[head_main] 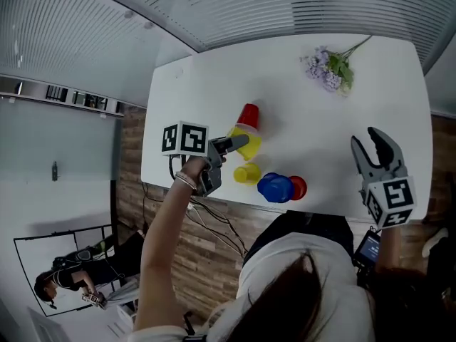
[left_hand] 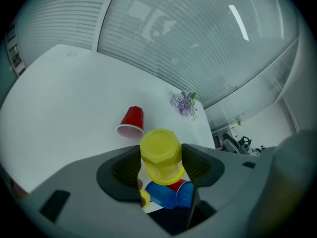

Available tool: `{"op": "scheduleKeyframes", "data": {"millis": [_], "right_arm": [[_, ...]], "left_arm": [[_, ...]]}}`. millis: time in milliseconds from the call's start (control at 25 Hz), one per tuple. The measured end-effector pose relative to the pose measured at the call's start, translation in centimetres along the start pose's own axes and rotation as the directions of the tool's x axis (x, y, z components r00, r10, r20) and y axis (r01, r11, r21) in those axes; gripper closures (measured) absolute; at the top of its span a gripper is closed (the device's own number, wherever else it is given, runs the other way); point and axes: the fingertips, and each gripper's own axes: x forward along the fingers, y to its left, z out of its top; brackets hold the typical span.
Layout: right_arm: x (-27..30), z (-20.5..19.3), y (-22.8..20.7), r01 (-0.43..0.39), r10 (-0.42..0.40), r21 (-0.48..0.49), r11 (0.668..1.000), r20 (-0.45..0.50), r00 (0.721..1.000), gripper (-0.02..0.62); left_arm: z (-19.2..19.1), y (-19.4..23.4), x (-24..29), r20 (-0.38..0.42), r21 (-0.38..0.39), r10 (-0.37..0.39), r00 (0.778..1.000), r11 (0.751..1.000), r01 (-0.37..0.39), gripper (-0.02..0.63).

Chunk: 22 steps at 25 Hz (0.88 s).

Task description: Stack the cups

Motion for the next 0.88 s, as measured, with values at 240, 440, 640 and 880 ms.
{"op": "scheduleKeyframes", "data": {"millis": [240,440,640,880], "right_arm": [[-0.4,0.8,3.0,0.040,-0.040,-0.013,0.999,0.028,0.999,0.393],[-1.9,1.7,5.6,0.092,-0.091,-0.020,0.996,0.042,0.995,0.393],[-2.4,1.2,8.1,0.122,-0.120,-0.046,0.991,0.040,0.992,0.393],[-4.0,0.4,10.6,0.171,-0.170,-0.019,0.985,0.060,0.984,0.393]], "left_arm": [[-0.2,-0.7,-2.9,0.166,0.154,-0.031,0.986,0.988,0.005,0.336],[-1.6,-2.4,-5.7,0.281,0.343,-0.039,0.959,0.937,-0.062,0.337],[-4.1,-2.1,-5.6,0.301,0.507,-0.016,0.954,0.849,-0.146,0.339],[-6.5,-1.8,-5.2,0.272,0.599,-0.012,0.962,0.784,-0.160,0.339]]}}
